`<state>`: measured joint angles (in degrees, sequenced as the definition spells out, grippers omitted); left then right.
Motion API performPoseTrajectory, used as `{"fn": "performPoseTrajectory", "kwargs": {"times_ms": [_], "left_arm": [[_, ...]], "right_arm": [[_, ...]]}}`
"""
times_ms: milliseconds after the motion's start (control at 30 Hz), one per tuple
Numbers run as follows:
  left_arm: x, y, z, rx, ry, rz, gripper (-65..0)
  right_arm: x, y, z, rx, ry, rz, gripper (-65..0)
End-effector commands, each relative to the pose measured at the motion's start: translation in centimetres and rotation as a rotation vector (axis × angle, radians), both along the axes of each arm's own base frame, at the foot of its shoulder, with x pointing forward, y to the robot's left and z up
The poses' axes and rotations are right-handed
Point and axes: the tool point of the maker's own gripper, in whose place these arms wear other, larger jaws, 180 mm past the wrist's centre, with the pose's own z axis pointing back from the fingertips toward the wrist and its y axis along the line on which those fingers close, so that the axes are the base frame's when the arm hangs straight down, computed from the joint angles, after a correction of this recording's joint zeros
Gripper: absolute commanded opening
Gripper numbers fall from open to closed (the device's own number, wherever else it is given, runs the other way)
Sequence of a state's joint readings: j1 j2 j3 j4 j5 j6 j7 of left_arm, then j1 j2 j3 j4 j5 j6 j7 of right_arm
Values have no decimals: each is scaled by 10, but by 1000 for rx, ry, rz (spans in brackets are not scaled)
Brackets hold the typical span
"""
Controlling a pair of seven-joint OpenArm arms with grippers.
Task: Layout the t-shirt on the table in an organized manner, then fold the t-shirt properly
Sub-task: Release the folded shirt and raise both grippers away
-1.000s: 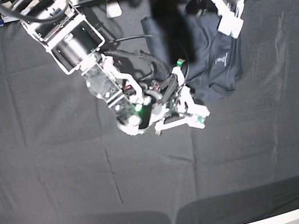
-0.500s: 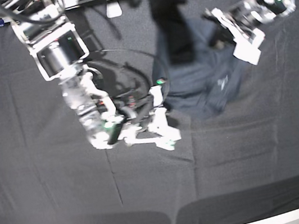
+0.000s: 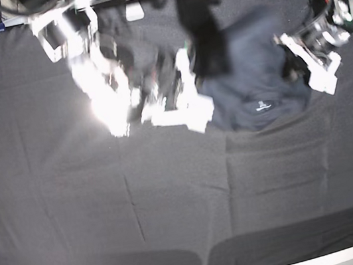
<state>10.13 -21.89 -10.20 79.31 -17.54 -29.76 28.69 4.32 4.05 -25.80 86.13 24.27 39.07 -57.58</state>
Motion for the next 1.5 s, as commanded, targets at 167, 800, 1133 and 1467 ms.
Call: {"fn": "performPoseTrajectory", "kwargs": {"times_ms": [167,800,1133,1467], "left_arm": [[27,27,10,112,-10,50,-650],[-12,57,84,48,-167,235,-650],[-89,22,100,59,-59,129,-650],[-191,14,66,73,234,108,-650]], "right_arm": [[-20,15,20,101,-33,7,-650],[43,-72,77,85,-252,-316,-650],[-22,-104,80,25,-216,-403,-650],[-119,-164,52,-178,-2,-525,-650]]}}
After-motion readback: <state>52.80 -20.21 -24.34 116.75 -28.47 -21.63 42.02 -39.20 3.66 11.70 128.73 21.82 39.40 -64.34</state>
